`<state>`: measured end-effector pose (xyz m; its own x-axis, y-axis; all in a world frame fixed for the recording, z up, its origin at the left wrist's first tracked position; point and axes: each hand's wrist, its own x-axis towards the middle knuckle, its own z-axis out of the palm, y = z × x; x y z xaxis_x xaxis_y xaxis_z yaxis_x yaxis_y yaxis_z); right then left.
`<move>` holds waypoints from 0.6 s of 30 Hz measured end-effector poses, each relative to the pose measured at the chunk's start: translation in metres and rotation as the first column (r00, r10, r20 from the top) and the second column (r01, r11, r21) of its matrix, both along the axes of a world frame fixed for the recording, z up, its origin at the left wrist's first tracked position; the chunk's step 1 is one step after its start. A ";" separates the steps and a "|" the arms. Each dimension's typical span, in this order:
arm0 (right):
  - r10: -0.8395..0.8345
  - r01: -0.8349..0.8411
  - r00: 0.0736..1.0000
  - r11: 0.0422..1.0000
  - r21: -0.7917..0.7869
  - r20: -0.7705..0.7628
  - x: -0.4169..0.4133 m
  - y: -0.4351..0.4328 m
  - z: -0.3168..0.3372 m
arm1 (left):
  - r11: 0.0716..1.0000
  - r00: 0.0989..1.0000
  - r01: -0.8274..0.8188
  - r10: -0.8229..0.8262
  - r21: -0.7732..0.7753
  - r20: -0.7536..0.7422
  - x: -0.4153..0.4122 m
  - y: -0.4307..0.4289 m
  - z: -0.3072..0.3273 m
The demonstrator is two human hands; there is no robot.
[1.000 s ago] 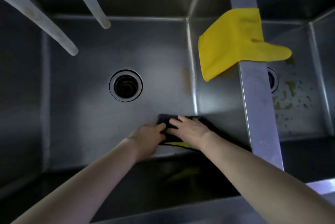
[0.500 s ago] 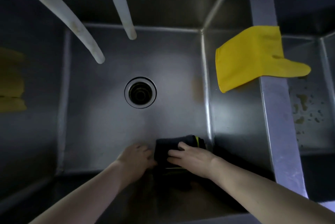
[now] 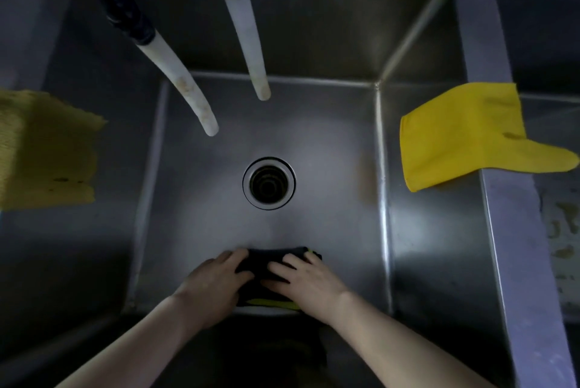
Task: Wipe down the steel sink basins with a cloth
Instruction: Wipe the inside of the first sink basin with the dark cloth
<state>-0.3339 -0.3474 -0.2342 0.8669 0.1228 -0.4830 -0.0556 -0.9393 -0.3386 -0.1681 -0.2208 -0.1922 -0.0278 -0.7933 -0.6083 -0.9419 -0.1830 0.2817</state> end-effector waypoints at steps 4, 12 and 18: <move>-0.078 0.077 0.997 0.995 -0.056 -0.015 -0.024 -0.020 -0.001 | 0.997 0.999 -0.024 0.025 0.067 -0.024 -0.018 -0.019 -0.013; -0.442 0.431 0.897 0.877 -0.210 -0.002 -0.047 -0.067 0.005 | 0.994 0.993 -0.113 0.113 -0.009 0.038 -0.066 -0.096 -0.026; -0.454 0.454 0.890 0.869 -0.198 0.049 -0.008 -0.124 -0.010 | 0.988 0.977 -0.155 0.154 -0.004 0.149 -0.036 -0.144 -0.034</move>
<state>-0.3423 -0.4709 -0.2445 0.8043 -0.3828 -0.4544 -0.4920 -0.8579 -0.1482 -0.2045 -0.3651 -0.2262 0.1853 -0.7763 -0.6025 -0.9333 -0.3310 0.1394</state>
